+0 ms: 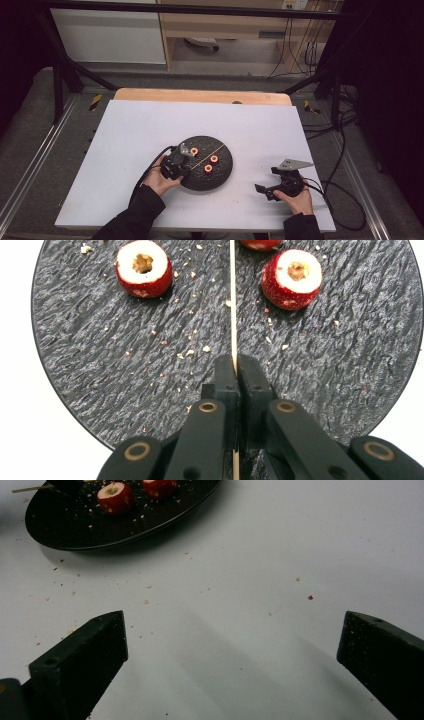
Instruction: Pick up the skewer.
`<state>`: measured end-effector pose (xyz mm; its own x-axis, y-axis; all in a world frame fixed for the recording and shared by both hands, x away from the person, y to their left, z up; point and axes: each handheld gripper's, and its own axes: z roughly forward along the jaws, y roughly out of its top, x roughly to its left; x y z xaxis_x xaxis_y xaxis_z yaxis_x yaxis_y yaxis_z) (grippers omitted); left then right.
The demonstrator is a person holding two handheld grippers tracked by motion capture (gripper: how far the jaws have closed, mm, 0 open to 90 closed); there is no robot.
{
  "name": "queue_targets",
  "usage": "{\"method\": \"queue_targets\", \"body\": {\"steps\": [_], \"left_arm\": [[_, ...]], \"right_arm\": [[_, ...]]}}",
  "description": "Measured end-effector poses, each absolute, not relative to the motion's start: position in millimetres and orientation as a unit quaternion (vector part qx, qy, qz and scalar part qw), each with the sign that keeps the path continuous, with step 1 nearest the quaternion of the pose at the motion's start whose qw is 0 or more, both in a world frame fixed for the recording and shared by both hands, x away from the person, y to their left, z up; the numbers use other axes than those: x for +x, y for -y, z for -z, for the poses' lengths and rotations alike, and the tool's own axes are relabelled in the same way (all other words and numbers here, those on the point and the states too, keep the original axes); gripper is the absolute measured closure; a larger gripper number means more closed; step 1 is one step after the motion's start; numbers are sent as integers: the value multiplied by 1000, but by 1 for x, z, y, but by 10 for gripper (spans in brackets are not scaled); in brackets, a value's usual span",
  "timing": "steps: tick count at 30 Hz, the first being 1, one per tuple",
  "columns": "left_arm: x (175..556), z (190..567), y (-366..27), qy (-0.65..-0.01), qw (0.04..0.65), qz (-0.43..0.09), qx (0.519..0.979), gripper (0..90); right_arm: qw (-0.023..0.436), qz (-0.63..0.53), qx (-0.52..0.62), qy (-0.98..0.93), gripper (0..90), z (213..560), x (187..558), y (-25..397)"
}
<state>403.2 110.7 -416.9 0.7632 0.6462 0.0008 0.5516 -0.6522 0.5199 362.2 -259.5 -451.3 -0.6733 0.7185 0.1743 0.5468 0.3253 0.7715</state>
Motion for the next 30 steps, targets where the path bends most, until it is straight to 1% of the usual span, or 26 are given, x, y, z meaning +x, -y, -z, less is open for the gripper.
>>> {"method": "queue_targets", "body": {"steps": [9, 30], "left_arm": [[399, 413, -116, -340, 273, -98, 894, 881], [377, 407, -157, -362, 356, -115, 854, 882]], "right_arm": [[101, -430, 391, -808, 5, 451, 362, 259], [100, -422, 400, -808, 5, 452, 363, 257]]}}
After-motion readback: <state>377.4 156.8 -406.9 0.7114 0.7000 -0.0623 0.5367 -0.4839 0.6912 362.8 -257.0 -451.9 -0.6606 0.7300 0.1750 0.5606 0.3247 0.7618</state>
